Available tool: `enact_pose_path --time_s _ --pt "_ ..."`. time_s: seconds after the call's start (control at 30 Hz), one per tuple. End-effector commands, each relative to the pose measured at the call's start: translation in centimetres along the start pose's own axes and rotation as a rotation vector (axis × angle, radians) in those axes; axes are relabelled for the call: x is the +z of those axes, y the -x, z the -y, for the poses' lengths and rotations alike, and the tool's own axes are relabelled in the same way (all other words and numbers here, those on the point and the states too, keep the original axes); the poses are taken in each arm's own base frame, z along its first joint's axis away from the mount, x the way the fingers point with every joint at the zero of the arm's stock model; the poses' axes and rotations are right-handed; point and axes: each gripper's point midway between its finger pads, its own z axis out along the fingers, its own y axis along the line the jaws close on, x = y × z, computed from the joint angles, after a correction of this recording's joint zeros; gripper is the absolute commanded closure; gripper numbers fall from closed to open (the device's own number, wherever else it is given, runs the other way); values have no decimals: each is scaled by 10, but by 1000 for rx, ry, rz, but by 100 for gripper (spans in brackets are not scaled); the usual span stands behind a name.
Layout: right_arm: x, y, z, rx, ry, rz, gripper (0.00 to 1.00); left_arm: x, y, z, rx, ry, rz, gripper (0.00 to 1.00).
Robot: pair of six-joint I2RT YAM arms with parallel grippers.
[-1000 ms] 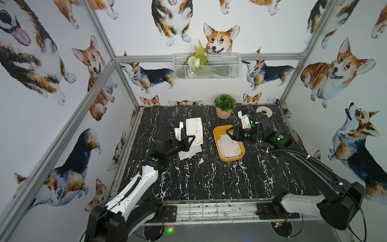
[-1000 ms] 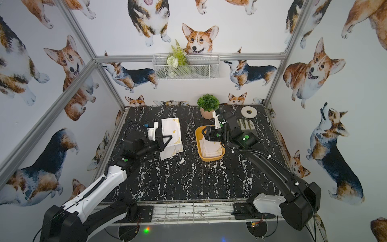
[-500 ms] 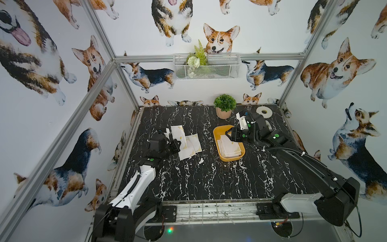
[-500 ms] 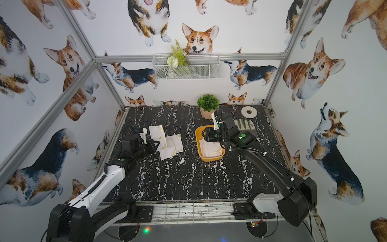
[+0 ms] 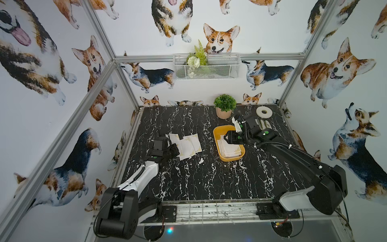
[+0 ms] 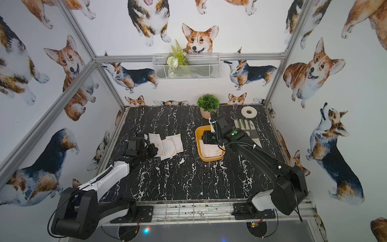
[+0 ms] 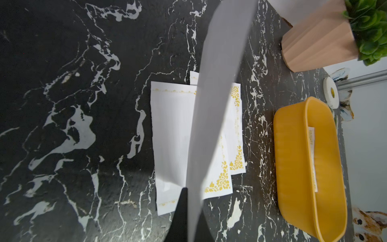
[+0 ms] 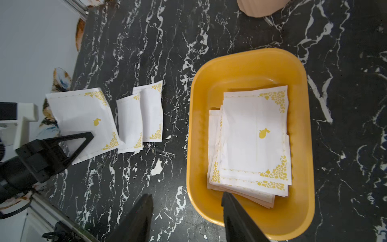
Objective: Take out the stationery paper from the storage box
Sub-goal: Place the stationery paper at the center of the board.
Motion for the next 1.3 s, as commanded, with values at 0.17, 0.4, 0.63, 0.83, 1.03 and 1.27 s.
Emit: enact_pose_path --time_s 0.17,0.4,0.63,0.83,1.03,1.27 --pt "45 -37 54 -38 -271 -174 43 11 -7 -20 -12 70 -8 96" --pt "59 -43 81 -115 -454 -189 39 5 -6 -35 -15 163 3 54" --pt "80 -35 94 -217 -535 -179 33 -20 3 -61 -37 338 72 18" --pt "101 -26 93 -263 -546 -172 27 -37 10 -67 -59 366 150 16" --pt "118 -21 91 -270 -537 -172 8 -41 12 -64 -53 354 165 16" --pt "133 -21 95 -265 -528 -195 6 -39 11 -63 -54 343 161 16"
